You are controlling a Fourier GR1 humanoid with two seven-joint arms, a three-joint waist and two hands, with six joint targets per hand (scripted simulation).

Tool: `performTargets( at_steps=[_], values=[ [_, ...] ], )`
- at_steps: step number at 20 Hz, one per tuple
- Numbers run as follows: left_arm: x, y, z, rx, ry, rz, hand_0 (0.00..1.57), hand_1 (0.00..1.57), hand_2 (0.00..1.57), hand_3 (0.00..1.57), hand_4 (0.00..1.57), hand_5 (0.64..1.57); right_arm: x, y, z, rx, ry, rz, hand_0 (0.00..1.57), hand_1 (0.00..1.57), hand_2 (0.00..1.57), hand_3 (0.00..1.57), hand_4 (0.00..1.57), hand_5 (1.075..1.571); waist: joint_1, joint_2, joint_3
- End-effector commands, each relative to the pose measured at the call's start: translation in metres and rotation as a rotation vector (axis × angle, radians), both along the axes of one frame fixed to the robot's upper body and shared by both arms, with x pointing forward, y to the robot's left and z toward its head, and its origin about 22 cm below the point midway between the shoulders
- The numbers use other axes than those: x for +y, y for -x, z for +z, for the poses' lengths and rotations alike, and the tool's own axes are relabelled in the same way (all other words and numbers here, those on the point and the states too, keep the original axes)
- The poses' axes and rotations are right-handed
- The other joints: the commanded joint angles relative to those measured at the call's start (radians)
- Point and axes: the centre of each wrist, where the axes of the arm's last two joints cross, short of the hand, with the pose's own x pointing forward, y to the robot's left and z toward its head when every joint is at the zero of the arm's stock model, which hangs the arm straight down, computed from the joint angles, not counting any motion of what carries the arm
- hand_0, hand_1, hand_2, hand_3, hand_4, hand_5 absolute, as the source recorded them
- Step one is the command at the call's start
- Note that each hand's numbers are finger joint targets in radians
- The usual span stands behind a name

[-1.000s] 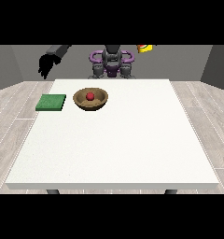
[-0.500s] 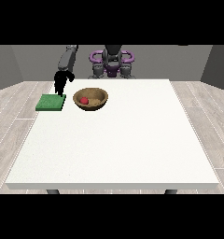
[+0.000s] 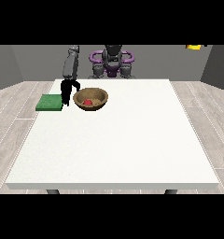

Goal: Pick the cup and pour the ball into the bowl, then pick the bowl and place it on the pad

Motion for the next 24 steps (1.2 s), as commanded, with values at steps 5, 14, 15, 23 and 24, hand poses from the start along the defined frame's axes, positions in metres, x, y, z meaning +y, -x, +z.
performTargets(
  at_steps=[5, 14, 15, 23, 24],
  values=[
    [0.017, 0.022, 0.037, -0.098, -0.01, -0.003, 0.0, 0.0, 0.0, 0.0, 1.02, 1.538, -0.01, -0.009, -0.012, -0.079, -0.003, -0.053, 0.0, 0.0, 0.0, 0.0, 0.51, 1.552, 0.02, 0.087, 0.0013],
    [0.017, 0.035, 0.048, -0.117, -0.007, -0.033, 0.0, 0.0, 0.0, 0.0, 1.02, 1.538, -0.003, -0.028, -0.005, -0.083, -0.005, -0.03, 0.0, 0.0, 0.0, 0.0, 0.46, 1.547, 0.026, 0.111, 0.0012],
    [0.03, 0.033, 0.044, -0.088, -0.005, 0.017, 0.0, 0.0, 0.0, 0.0, 1.02, 1.538, 0.026, -0.024, -0.016, -0.053, 0.006, 0.01, 0.0, 0.0, 0.0, 0.0, 0.43, 1.546, -0.007, 0.093, 0.0005],
    [0.072, 0.048, 0.055, -0.156, -0.002, 0.025, 0.0, 0.0, 0.0, 0.0, 1.02, 1.54, 0.027, -0.021, -0.022, 0.031, 0.029, -0.101, 0.0, 0.0, 0.0, 0.0, 0.62, 1.568, 0.011, 0.162, -0.0002],
    [0.054, 0.042, 0.058, -0.146, 0.022, -0.007, 0.0, 0.0, 0.0, 0.0, 1.02, 1.535, 0.022, -0.021, -0.023, 0.096, 0.032, -0.16, 0.88, 0.88, 0.58, 0.0, 0.61, 1.514, 0.027, 0.163, 0.0008]
  ],
)
